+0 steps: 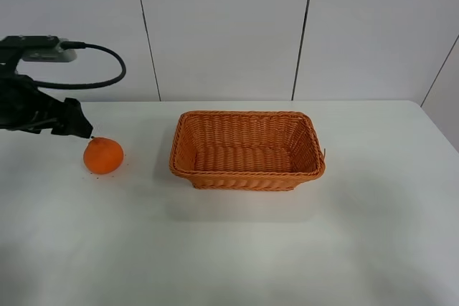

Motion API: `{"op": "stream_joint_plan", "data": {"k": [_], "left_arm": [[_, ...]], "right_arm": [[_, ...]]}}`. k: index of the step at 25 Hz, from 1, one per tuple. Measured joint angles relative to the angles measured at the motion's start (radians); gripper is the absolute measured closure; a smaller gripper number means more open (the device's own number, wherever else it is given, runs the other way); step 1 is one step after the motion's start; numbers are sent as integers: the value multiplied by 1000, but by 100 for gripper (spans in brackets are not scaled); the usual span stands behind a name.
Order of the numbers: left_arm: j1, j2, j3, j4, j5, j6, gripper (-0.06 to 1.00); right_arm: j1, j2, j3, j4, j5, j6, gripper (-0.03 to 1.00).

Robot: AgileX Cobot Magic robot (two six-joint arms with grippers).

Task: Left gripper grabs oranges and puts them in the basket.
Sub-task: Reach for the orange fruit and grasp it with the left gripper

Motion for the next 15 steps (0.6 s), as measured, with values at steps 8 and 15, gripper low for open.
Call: {"op": "stream_joint_plan", "data": {"k": [8, 15], "left_arm": [[0, 324, -209, -1, -24, 28, -5], [0, 482, -319, 22, -24, 29, -5]], "right_arm": [[0, 0, 0, 0, 0, 0, 27], [0, 0, 0, 0, 0, 0, 27]]}}
